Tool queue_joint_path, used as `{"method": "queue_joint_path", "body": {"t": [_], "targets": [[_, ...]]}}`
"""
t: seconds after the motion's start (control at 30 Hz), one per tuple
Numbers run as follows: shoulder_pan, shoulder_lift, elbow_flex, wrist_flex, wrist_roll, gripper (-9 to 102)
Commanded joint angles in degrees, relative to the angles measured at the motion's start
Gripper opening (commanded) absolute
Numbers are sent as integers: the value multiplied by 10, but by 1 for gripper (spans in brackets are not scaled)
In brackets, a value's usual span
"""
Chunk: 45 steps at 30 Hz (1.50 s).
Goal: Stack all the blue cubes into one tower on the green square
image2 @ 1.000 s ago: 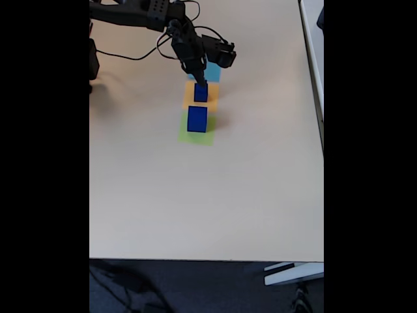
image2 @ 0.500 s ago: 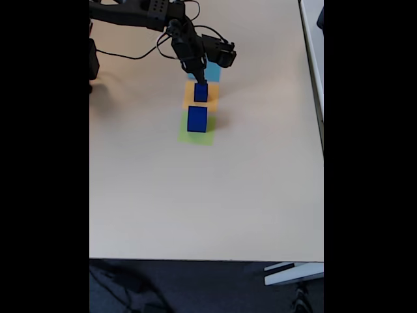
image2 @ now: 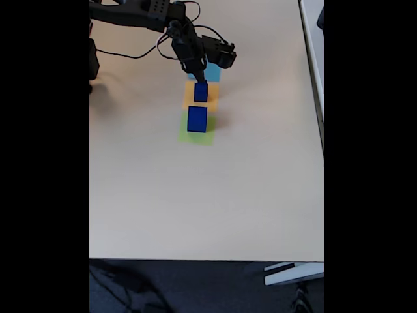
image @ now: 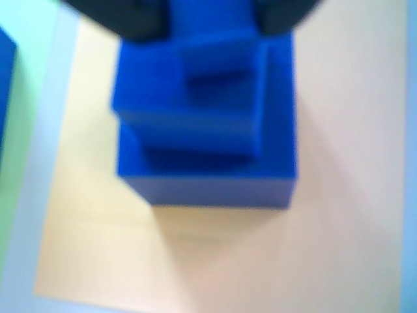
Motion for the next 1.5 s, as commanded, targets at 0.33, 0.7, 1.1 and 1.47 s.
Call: {"method": "queue_joint_path", "body": {"t": [0.33, 0.7, 1.1, 1.47], "targets": [[6, 6, -55, 18, -11, 1], [33, -12, -171, 109, -48, 0], [112, -48, -165, 74, -87, 0], [133, -56, -140, 47, -86, 0]]}}
